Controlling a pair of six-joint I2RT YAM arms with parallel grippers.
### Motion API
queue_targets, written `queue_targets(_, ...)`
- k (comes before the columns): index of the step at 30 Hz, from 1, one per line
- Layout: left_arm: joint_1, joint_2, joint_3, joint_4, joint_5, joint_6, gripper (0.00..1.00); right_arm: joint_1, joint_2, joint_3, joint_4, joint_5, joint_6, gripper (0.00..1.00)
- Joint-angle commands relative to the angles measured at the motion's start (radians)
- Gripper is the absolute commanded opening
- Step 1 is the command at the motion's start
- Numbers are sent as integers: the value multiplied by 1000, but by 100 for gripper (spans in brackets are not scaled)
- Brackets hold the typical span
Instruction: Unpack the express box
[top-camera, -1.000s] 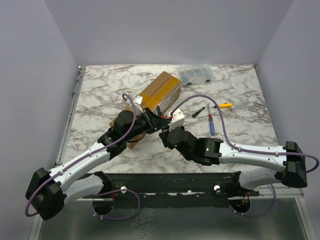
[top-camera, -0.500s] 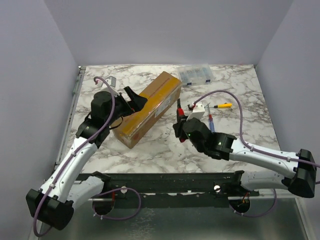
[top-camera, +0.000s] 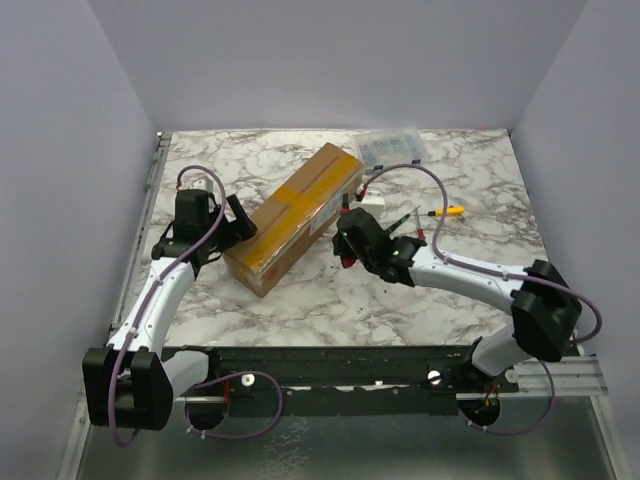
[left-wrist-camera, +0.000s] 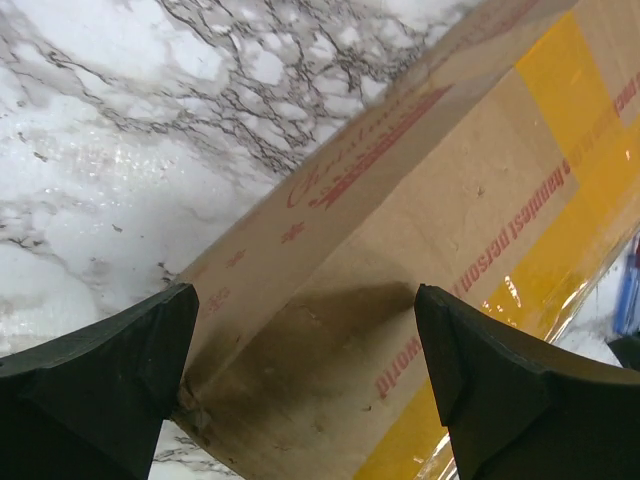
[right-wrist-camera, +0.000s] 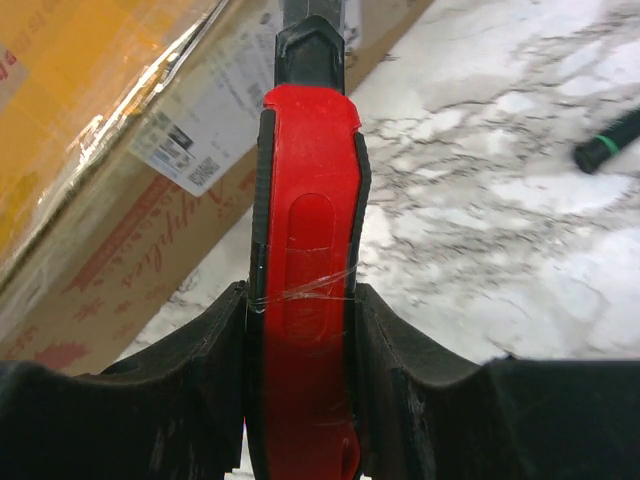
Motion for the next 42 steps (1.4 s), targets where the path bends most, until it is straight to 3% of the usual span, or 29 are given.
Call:
queue_targets(1,2,-36,-45,24,135,5,97,-13,161,104,93,-116,-24,0)
queue_targets(10,-15,-191,-265,158,352,-201,90,-12,356,260,184,-307,-124,0)
queue_targets(16,-22,-241,-243,125,362,-194,90,-15,385,317,132,-279,-209,0)
queue_targets(21,-22,-208,-174,95,379,-138,91,-16,256,208,68,-175,-304,0)
queue_targets(27,-22,-187,24,-57,219,18,90,-3,16,43,-121,-259,-375,0)
queue_targets(29,-22,-158,85,-63,223,44,86,34,-71,-6,-166,-296,-377,0)
queue_targets(31,-23,-116,123,-23,329,64,79,86,-151,-37,-204,-312,-370,0)
queue_targets(34,-28,-59,125,45,458,59,60,177,-200,-39,-265,-306,-339,0)
queue_targets(37,-50,-47,87,61,468,54,44,272,-191,-7,-329,-275,-306,1)
queue_targets(42,-59,-146,-9,37,421,39,46,372,-133,59,-389,-260,-238,0)
